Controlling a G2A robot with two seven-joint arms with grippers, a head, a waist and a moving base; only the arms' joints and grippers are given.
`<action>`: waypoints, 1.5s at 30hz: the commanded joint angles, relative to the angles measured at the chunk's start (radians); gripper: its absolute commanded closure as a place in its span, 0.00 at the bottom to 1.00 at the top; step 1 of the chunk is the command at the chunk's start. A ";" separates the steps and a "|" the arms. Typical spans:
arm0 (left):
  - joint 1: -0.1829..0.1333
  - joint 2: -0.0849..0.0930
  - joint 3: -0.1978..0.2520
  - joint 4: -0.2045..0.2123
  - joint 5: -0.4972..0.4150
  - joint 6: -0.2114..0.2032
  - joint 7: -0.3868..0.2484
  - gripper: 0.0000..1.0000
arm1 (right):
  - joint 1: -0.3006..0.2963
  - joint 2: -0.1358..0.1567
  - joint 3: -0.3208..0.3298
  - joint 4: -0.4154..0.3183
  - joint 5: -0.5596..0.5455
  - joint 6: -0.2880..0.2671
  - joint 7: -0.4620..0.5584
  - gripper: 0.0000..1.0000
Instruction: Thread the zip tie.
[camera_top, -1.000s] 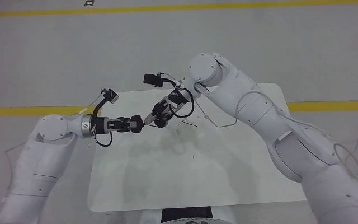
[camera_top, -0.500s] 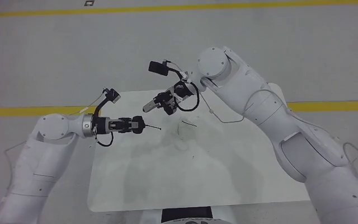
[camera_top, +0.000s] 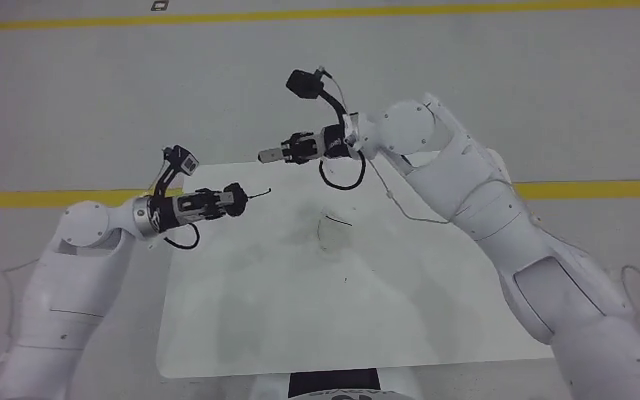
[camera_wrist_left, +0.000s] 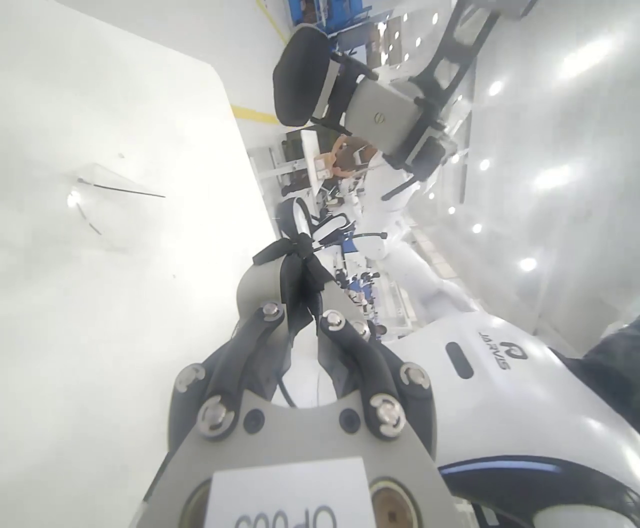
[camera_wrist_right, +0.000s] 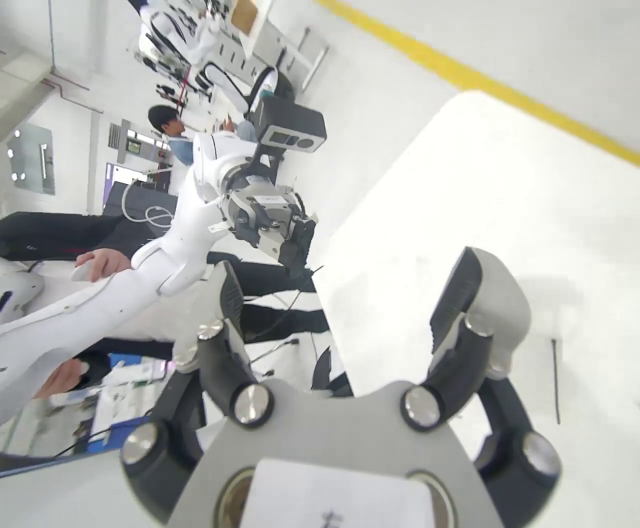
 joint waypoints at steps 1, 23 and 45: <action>-0.003 -0.001 0.000 0.010 -0.035 0.009 0.000 1.00 | -0.044 0.017 0.035 -0.062 -0.060 -0.010 -0.047 0.00; -0.004 -0.018 0.006 0.097 -0.279 0.130 0.084 1.00 | -0.224 0.087 0.109 -0.350 -0.795 0.027 -0.285 0.00; 0.004 -0.055 0.042 0.060 -0.595 0.255 0.269 1.00 | -0.351 0.099 0.047 -0.458 -1.398 0.130 -0.471 0.00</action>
